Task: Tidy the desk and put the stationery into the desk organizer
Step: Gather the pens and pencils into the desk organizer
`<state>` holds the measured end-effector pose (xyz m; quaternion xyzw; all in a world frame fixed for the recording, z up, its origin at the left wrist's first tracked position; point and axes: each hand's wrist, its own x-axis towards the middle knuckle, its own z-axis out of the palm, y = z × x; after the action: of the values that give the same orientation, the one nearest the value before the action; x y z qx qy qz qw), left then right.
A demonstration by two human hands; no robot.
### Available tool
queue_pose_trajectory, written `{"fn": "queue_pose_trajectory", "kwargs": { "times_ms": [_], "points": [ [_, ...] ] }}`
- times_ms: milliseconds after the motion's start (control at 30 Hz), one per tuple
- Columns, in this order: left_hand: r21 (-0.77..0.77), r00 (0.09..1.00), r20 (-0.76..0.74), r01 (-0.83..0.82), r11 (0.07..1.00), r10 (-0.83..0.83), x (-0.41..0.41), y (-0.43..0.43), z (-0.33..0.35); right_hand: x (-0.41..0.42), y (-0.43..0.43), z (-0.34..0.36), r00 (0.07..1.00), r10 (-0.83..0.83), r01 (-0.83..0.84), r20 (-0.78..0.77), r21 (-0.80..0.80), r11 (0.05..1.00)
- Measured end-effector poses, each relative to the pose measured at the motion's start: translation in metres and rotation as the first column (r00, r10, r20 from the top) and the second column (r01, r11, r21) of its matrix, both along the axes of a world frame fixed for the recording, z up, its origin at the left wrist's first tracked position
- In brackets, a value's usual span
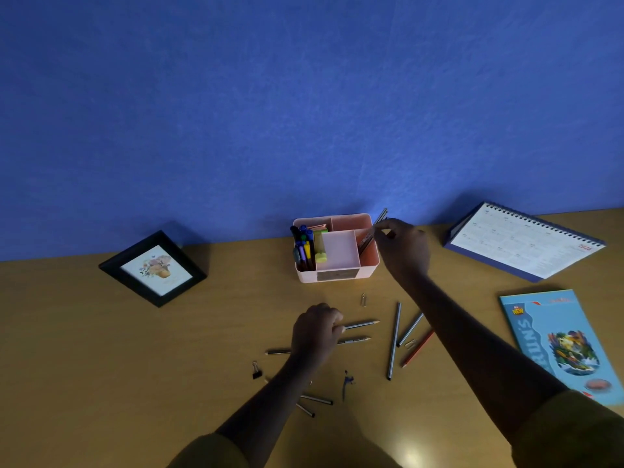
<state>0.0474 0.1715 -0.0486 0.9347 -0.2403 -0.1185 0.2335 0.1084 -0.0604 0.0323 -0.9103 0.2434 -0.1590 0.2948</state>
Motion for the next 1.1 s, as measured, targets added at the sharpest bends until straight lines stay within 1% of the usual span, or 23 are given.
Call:
{"fn": "queue_pose_trajectory", "kwargs": {
  "times_ms": [133, 233, 433, 633, 700, 867, 933, 1100],
  "points": [
    [0.037, 1.0, 0.004, 0.014, 0.999, -0.014, 0.0, -0.003, -0.006, 0.01, 0.006, -0.017, 0.995, -0.047, 0.04, -0.093, -0.082, 0.996],
    [0.049, 1.0, 0.008, 0.025, 0.998, -0.025, 0.0, -0.004, -0.009, 0.014, 0.009, -0.022, 0.989, -0.072, 0.061, -0.128, -0.092, 0.994],
    [0.063, 0.999, -0.009, 0.042, 0.997, -0.041, 0.002, -0.003, -0.018, 0.019, 0.009, -0.026, 0.994, -0.055, 0.042, -0.099, -0.128, 0.991],
    [0.077, 0.997, -0.006, 0.075, 0.994, -0.074, 0.003, -0.002, -0.021, 0.008, 0.006, -0.024, 1.0, 0.008, -0.009, -0.006, -0.111, 0.994],
    [0.082, 0.996, -0.012, 0.084, 0.993, -0.083, 0.003, -0.003, -0.021, 0.0, 0.006, -0.021, 0.999, 0.035, -0.034, 0.011, -0.088, 0.996],
    [0.109, 0.995, -0.021, 0.099, 0.989, -0.097, 0.002, -0.007, -0.024, -0.037, 0.013, -0.012, 0.994, 0.094, -0.096, 0.059, 0.029, 0.995],
    [0.124, 0.995, -0.022, 0.103, 0.987, -0.101, 0.003, -0.009, -0.024, -0.055, 0.017, -0.014, 0.994, 0.105, -0.107, 0.041, 0.06, 0.992],
    [0.168, 0.994, -0.014, 0.106, 0.98, -0.105, 0.004, -0.015, -0.021, -0.092, 0.022, -0.027, 0.995, 0.083, -0.073, -0.057, 0.16, 0.984]
  ]
}}
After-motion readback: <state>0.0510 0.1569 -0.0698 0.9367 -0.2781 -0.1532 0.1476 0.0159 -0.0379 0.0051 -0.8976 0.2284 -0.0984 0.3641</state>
